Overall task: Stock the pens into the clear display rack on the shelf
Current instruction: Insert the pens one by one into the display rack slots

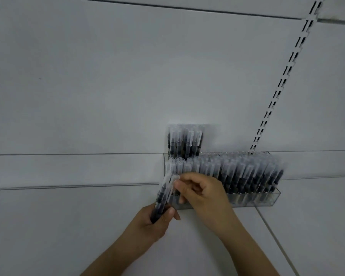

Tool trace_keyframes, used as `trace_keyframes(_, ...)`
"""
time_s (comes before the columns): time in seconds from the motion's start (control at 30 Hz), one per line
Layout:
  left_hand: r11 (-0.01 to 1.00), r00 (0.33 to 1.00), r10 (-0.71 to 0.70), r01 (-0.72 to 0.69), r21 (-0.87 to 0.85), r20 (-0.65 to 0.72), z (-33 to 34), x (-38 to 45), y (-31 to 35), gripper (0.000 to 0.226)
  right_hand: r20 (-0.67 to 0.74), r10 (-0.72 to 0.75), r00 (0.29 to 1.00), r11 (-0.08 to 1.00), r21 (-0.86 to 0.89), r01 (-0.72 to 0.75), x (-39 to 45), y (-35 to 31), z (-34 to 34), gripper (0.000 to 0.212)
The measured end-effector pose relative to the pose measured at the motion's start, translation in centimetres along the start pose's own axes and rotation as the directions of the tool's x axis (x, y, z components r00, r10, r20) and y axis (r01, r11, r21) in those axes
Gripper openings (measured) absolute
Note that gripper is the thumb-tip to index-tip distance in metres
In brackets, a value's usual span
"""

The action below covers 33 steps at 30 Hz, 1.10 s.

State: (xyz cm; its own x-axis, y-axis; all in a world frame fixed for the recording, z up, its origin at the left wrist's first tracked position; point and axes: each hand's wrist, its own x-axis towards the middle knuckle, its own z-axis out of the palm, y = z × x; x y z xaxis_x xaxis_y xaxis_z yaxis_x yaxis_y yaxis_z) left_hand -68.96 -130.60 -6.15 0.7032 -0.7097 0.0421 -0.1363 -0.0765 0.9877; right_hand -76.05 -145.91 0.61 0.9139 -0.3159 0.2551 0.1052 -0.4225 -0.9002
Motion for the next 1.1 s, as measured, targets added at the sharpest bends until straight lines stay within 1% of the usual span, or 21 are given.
trace_keyframes(0.07,1.0,1.0,-0.01,0.01,0.013,-0.007,0.0,0.0,0.0,0.029,-0.068,0.0,0.998,0.999,0.045,0.003,-0.1,-0.6,-0.7,0.012)
trace_keyframes(0.13,1.0,1.0,-0.02,0.02,0.005,-0.008,0.1,-0.1,0.0,0.027,-0.229,-0.015,0.973,0.996,0.084,0.035,0.2,-1.8,-2.2,0.013)
trace_keyframes(0.17,1.0,1.0,-0.023,0.023,0.007,-0.011,0.1,-0.1,0.1,0.028,-0.326,-0.036,0.945,0.994,0.086,0.067,0.5,-2.5,-3.2,0.013)
trace_keyframes(0.23,0.999,1.0,-0.015,0.016,0.044,-0.027,0.1,-0.1,0.2,0.028,-0.508,-0.106,0.855,0.987,0.054,0.154,1.4,-3.7,-5.5,0.014)
trace_keyframes(0.3,0.996,0.999,0.0,0.004,0.089,-0.041,0.1,-0.1,0.2,0.032,-0.616,-0.179,0.767,0.972,0.012,0.237,2.6,-4.4,-7.6,0.016)
trace_keyframes(0.33,0.995,0.999,0.003,0.002,0.104,-0.043,0.1,-0.1,0.2,0.033,-0.634,-0.209,0.744,0.967,-0.022,0.253,3.3,-4.5,-8.3,0.016)
trace_keyframes(0.37,0.993,0.999,0.006,-0.001,0.118,-0.042,0.1,0.0,0.1,0.035,-0.631,-0.232,0.74,0.965,-0.056,0.255,4.0,-4.5,-8.7,0.015)
trace_keyframes(0.4,0.991,0.999,0.008,-0.003,0.132,-0.041,0.1,0.0,0.0,0.038,-0.61,-0.248,0.752,0.965,-0.084,0.25,4.6,-4.3,-8.9,0.014)
trace_keyframes(0.47,0.989,0.999,0.003,0.004,0.145,-0.046,0.1,0.1,-0.1,0.042,-0.525,-0.266,0.809,0.964,-0.161,0.213,5.7,-3.7,-8.7,0.013)
trace_keyframes(0.53,0.991,0.998,0.0,0.009,0.134,-0.064,0.1,0.1,-0.2,0.041,-0.423,-0.262,0.867,0.957,-0.228,0.179,6.3,-3.1,-8.3,0.012)
trace_keyframes(0.57,0.992,0.998,-0.001,0.01,0.129,-0.07,0.0,0.1,-0.3,0.04,-0.385,-0.265,0.884,0.953,-0.245,0.179,6.5,-2.9,-8.2,0.012)
trace_keyframes(0.63,0.994,0.998,-0.003,0.009,0.106,-0.063,-0.1,0.1,-0.3,0.04,-0.338,-0.299,0.893,0.933,-0.298,0.2,6.9,-2.9,-8.2,0.014)
trace_keyframes(0.77,0.999,0.999,-0.02,0.021,0.032,-0.034,-0.2,0.0,-0.5,0.039,-0.211,-0.345,0.914,0.851,-0.481,0.21,7.8,-3.3,-8.5,0.018)
trace_keyframes(0.9,1.0,1.0,-0.018,0.018,0.009,-0.016,-0.2,0.0,-0.4,0.038,-0.075,-0.287,0.955,0.744,-0.646,0.173,8.0,-2.0,-7.8,0.02)
trace_keyframes(1.0,1.0,1.0,0.0,0.0,0.01,0.001,-0.1,-0.1,-0.2,0.038,-0.058,-0.282,0.958,0.689,-0.707,0.16,7.7,-1.5,-7.3,0.022)
trace_keyframes(1.07,1.0,1.0,0.001,-0.001,0.027,-0.012,-0.1,-0.1,-0.1,0.037,-0.072,-0.27,0.96,0.655,-0.745,0.128,7.4,-1.7,-7.2,0.023)
trace_keyframes(1.1,0.999,1.0,0.002,-0.001,0.041,-0.02,-0.1,-0.1,-0.1,0.038,-0.096,-0.262,0.96,0.656,-0.748,0.105,7.2,-1.9,-7.1,0.025)
